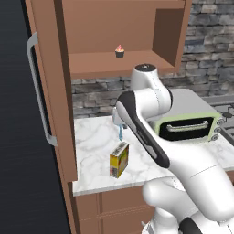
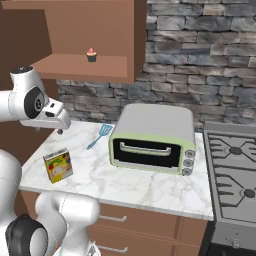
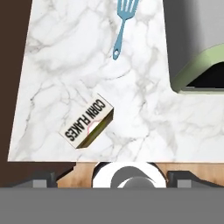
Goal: Pick the cereal and canned food from the counter and place them in the cabinets closest to them.
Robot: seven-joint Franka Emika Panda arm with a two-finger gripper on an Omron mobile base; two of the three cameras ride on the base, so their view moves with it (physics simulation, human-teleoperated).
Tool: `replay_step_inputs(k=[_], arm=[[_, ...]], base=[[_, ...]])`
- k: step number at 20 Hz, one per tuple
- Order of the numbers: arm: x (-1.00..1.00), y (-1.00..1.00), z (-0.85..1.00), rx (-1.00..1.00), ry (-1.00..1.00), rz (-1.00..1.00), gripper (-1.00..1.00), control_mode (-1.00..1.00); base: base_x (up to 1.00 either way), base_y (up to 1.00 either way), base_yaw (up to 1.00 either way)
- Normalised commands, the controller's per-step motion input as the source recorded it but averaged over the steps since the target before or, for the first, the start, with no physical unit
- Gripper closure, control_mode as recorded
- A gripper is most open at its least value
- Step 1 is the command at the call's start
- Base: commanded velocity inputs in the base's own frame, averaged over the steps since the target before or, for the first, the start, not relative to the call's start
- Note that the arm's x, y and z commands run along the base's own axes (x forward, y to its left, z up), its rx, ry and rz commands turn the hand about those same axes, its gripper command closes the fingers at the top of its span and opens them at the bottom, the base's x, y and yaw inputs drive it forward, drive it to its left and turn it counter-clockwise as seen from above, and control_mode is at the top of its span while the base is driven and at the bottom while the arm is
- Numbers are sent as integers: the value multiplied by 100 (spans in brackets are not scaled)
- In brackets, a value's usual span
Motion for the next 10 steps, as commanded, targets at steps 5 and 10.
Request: replay_step_inputs(k=[5,10], arm=[[-4,11,-31,0,-4,-1,-100,-100],[-2,18,-24,-1,-7,-3,-100,-100]], base=[[0,0,0],[0,0,0]])
